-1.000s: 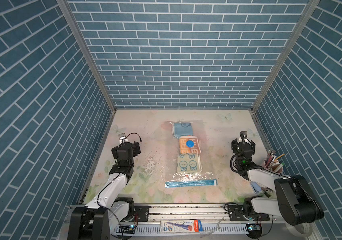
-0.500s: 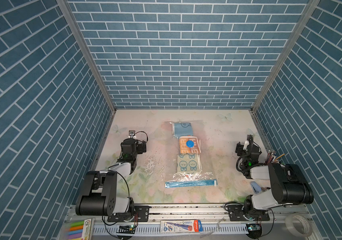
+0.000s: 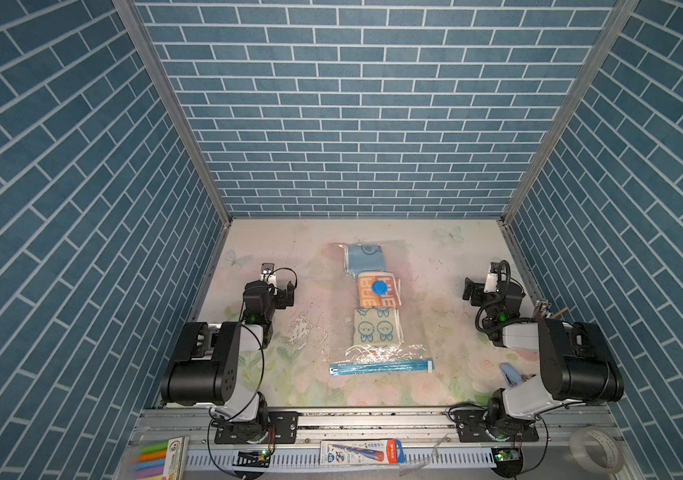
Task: Place the folded towel into the vacuum bag
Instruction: Reset both arms
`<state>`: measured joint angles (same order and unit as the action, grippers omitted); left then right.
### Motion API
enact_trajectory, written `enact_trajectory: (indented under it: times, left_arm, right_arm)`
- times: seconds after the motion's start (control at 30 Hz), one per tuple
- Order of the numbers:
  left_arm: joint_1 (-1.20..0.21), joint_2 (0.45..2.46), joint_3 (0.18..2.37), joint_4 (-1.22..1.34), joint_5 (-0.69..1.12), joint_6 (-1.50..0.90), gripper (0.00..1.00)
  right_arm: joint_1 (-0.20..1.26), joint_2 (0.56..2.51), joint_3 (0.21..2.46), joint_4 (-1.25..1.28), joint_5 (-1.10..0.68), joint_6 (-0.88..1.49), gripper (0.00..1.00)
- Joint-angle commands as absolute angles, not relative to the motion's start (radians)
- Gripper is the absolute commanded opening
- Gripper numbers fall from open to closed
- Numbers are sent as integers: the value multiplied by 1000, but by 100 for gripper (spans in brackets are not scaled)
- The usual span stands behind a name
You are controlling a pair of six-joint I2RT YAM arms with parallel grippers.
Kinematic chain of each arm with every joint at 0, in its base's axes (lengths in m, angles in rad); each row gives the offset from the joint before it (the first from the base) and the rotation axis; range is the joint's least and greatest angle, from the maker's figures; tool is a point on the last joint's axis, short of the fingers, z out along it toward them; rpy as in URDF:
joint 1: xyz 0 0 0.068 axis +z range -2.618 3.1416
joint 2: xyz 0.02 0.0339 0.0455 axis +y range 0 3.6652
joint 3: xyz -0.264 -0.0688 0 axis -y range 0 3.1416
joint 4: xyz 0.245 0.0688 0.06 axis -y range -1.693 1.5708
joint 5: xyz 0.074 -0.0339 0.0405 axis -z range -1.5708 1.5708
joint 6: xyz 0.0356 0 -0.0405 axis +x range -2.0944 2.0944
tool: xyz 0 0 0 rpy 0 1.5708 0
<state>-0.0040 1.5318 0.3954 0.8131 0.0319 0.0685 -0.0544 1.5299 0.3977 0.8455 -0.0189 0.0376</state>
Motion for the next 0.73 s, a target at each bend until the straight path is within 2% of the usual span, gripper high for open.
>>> enact_trajectory:
  times: [0.0, 0.7]
  left_arm:
    - [-3, 1524, 400, 832, 32, 71, 100]
    - [-9, 1524, 397, 841, 23, 73, 100]
  right_arm:
    - [-56, 1537, 401, 842, -31, 45, 99]
    - [-60, 1540, 403, 841, -39, 48, 99]
